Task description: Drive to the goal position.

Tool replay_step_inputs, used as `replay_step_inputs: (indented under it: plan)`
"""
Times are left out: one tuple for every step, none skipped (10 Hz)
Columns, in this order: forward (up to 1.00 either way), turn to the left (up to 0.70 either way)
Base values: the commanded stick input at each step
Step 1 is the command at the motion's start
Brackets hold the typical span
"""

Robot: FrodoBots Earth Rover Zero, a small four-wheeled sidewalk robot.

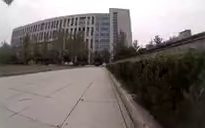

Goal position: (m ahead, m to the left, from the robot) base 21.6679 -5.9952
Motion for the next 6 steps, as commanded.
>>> replay_step_inputs:
  plan:
    - [0.45,0.21]
    - [0.45,0.27]
    - [0.45,0.27]
    - [0.45,0.27]
    - [0.45,0.27]
    - [0.45,0.19]
